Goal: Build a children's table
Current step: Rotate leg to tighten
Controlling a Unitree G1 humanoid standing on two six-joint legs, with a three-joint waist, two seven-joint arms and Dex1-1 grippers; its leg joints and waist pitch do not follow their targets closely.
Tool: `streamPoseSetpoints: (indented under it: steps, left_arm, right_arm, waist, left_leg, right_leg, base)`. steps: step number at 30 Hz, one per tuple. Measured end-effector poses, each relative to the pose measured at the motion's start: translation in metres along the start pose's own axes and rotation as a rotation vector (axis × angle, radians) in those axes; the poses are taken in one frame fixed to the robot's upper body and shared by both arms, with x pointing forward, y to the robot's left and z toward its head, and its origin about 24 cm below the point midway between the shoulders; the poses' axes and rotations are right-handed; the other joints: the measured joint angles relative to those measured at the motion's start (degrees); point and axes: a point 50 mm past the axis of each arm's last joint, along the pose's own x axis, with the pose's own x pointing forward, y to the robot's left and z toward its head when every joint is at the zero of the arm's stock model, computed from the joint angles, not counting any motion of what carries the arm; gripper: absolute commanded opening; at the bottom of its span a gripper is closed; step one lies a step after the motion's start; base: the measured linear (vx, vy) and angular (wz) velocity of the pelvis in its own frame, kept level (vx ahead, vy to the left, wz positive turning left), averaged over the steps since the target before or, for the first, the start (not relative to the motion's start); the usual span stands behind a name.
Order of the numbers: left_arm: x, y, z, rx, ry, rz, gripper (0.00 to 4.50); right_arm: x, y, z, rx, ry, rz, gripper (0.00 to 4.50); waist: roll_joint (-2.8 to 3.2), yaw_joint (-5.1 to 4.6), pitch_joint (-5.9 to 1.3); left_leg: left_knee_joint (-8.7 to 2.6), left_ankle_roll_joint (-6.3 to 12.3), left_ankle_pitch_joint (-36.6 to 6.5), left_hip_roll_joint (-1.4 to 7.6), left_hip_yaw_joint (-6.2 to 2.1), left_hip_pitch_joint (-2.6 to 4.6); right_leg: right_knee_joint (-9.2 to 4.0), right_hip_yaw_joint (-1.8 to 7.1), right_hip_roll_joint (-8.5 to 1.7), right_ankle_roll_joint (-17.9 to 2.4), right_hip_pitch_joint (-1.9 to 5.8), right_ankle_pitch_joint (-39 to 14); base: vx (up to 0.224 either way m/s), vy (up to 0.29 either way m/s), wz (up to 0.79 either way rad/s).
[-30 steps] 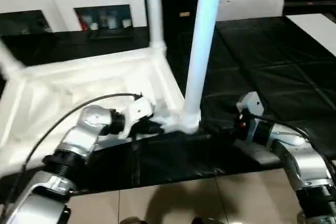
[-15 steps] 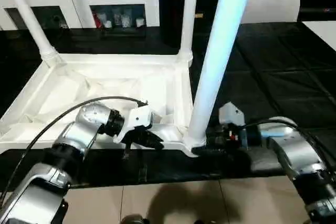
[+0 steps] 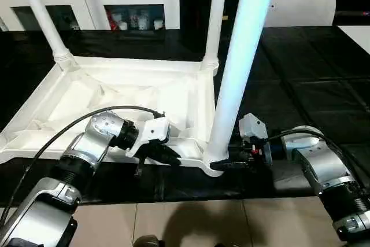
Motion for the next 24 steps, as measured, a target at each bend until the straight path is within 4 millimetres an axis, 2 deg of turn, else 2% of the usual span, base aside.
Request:
streamPoseSetpoints:
  steps: [6, 8, 11, 14, 16, 19, 22, 24]
  left_arm:
    - [0.007, 0.001, 0.002, -0.023, -0.019, 0.004, 0.00]
    - [0.010, 0.001, 0.002, -0.050, -0.030, 0.033, 0.00]
    - [0.017, 0.003, 0.000, -0.127, -0.061, 0.136, 0.00]
    - [0.026, 0.008, 0.002, -0.185, -0.077, 0.235, 0.00]
    - [0.037, 0.014, 0.007, -0.241, -0.092, 0.338, 0.00]
    - [0.054, 0.020, 0.015, -0.310, -0.112, 0.446, 0.00]
    - [0.068, 0.028, 0.024, -0.356, -0.122, 0.556, 0.00]
    - [0.074, 0.031, 0.030, -0.360, -0.121, 0.606, 0.00]
  right_arm:
    - [0.001, 0.009, -0.008, 0.070, -0.046, -0.036, 2.70]
    - [0.001, 0.013, -0.013, 0.112, -0.078, -0.092, 2.69]
    - [0.003, 0.015, -0.020, 0.197, -0.131, -0.261, 2.68]
    - [0.008, 0.009, -0.023, 0.265, -0.172, -0.450, 2.67]
    - [0.017, 0.001, -0.023, 0.338, -0.208, -0.646, 2.67]
    - [0.024, -0.014, -0.020, 0.427, -0.222, -0.824, 2.67]
    - [0.030, -0.032, -0.013, 0.474, -0.203, -0.955, 2.67]
    - [0.032, -0.041, -0.008, 0.469, -0.169, -1.005, 2.67]
  waist:
    - [0.02, 0.51, -0.02]
    - [0.04, 0.57, -0.03]
    - [0.01, 0.02, -0.06]
    - [0.08, -1.51, -0.12]
    - [0.11, -3.11, -0.13]
    - [0.36, -5.40, -0.07]
    - [0.71, -7.36, -0.09]
    - [0.77, -8.16, -0.13]
  left_leg:
    - [0.02, 0.00, 0.00, 0.00, 0.00, 0.03]
    - [0.04, -0.01, -0.01, 0.00, 0.00, 0.11]
    - [0.02, -0.35, -0.19, -0.01, 0.01, 0.59]
    - [0.02, -0.54, -0.06, -0.03, 0.01, 0.81]
    - [0.03, -0.60, -0.02, 0.00, 0.00, 1.02]
    - [0.00, -0.59, -0.03, 0.03, -0.07, 1.43]
    - [-0.05, -0.57, -0.04, 0.06, -0.19, 1.21]
    - [-0.05, -0.42, -0.13, -0.08, -0.21, 0.97]
  right_leg:
    - [0.00, 0.00, -0.02, 0.01, 0.05, -0.01]
    - [0.00, 0.00, -0.04, 0.01, 0.12, 0.00]
    - [-0.01, 0.00, -0.05, 0.00, 0.54, 0.00]
    - [-0.08, -0.02, -0.04, 0.00, 0.67, 0.02]
    - [-0.27, -0.14, -0.04, 0.01, 0.88, 0.02]
    - [-0.90, -0.49, -0.04, 0.12, 1.58, 0.07]
    - [-1.56, -0.74, -0.05, 0.25, 1.78, 0.14]
    - [-1.61, -0.55, -0.07, 0.31, 1.61, 0.18]
  base:
    - [0.000, 0.000, 0.00]
    - [0.000, 0.000, 0.00]
    - [0.000, 0.000, 0.00]
    - [0.000, 0.000, 0.00]
    - [0.000, 0.000, 0.00]
    - [0.000, 0.000, 0.00]
    - [0.000, 0.000, 0.00]
    - [0.000, 0.000, 0.00]
